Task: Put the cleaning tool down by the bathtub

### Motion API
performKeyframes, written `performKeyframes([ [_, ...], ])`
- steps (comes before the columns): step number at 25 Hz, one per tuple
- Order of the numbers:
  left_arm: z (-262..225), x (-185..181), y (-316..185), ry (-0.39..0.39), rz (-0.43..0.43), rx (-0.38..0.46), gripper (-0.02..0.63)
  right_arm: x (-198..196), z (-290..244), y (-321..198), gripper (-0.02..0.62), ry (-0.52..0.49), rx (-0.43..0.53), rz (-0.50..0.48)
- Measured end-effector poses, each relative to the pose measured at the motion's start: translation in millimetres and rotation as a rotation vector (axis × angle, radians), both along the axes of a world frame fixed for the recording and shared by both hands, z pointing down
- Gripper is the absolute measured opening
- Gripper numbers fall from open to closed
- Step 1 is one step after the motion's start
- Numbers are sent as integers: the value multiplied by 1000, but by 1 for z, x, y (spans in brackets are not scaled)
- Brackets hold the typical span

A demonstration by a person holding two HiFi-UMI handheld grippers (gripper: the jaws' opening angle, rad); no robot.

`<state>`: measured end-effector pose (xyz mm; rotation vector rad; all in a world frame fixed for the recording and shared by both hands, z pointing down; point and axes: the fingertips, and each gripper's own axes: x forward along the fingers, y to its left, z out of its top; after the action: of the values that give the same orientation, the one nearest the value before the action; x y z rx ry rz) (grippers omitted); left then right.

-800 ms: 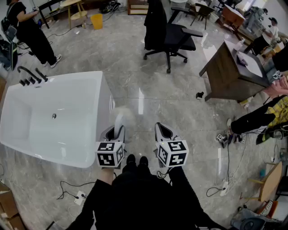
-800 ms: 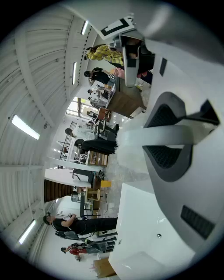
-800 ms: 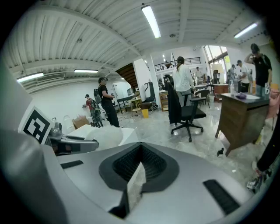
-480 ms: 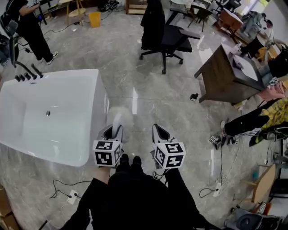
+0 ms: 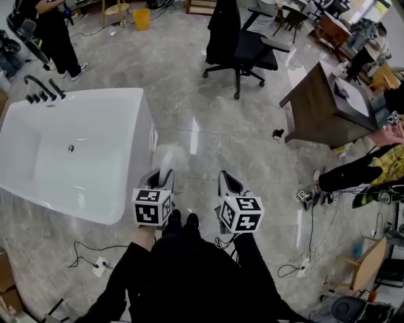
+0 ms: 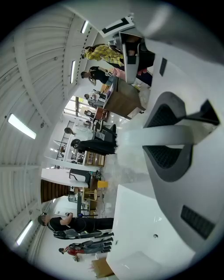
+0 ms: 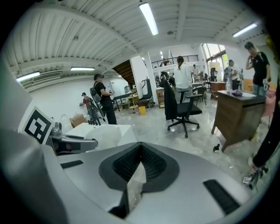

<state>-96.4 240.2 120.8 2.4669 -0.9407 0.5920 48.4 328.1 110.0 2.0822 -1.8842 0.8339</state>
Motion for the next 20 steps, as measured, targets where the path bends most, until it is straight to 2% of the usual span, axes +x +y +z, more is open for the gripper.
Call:
performKeyframes([
  [4,2,3,-9,-7,-31,3,95,19,8,8,0,-56,-14,46],
  [8,1,17,-19,5,-49,8,95,39,8,10,0,-44,-21,60],
  [15,-4,25,-45,43,-103,4,95,44,14,6,0,-45,-48,48],
  [20,8,26,-71,29,-122,-12,95,42,29,-11,0,-53,-95,35],
])
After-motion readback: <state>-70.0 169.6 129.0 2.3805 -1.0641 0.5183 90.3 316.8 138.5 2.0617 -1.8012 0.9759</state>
